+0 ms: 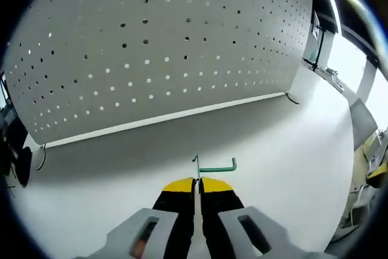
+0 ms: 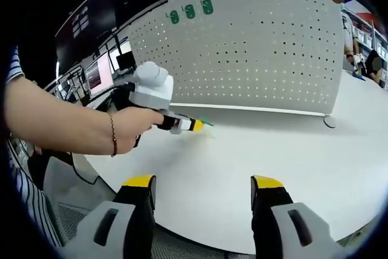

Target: Insert the hook assembly into the mounting plate slot until the hook locks in place.

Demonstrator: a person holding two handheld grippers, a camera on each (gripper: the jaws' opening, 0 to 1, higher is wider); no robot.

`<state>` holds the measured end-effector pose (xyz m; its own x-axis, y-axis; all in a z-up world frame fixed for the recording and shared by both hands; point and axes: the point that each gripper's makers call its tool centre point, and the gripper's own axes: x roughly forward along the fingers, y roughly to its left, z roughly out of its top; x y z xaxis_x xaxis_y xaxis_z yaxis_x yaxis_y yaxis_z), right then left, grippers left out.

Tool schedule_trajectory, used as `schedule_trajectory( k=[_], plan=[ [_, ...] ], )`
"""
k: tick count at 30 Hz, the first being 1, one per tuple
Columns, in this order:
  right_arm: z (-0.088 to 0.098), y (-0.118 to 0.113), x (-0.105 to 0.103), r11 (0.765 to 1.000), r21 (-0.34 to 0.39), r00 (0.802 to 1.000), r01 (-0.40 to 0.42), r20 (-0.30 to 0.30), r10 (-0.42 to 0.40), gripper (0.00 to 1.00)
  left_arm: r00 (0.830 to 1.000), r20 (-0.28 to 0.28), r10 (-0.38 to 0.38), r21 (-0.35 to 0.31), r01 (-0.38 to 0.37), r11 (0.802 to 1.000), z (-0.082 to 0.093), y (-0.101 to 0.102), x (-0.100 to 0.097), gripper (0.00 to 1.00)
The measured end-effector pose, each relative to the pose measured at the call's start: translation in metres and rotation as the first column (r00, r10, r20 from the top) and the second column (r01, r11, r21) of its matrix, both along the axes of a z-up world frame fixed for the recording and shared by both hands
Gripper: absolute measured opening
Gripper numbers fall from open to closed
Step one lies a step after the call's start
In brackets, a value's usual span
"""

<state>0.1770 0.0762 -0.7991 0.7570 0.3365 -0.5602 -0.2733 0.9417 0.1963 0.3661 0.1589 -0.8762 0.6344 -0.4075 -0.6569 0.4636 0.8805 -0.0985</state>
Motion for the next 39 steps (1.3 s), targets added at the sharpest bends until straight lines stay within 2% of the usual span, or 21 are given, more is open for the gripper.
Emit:
schedule_trajectory(
  k=[9, 19, 28, 39],
  plan=[
    [0.001, 0.002, 0.0, 1.0, 0.005, 1.0, -0.007, 0.003, 0.007, 0.6, 0.999, 0.035, 0.004, -0.056, -0.002, 0.998, 0.036, 0.007, 0.005, 0.01],
    [0.003, 0.004, -0.001, 1.0, 0.009, 1.0, -0.022, 0.008, 0.022, 0.6, 0.997, 0.077, 0.006, -0.112, 0.002, 0.994, 0.077, 0.02, -0.006, 0.01],
    [0.004, 0.007, -0.002, 0.999, 0.003, 0.999, -0.044, 0.014, 0.044, 0.6, 0.996, 0.088, 0.004, -0.17, 0.011, 0.985, 0.107, 0.03, -0.028, 0.01],
    [0.004, 0.015, -0.005, 0.996, -0.013, 0.995, -0.094, 0.017, 0.094, 0.6, 0.994, 0.1, 0.045, -0.248, -0.019, 0.969, 0.137, 0.051, -0.054, 0.01]
  ],
)
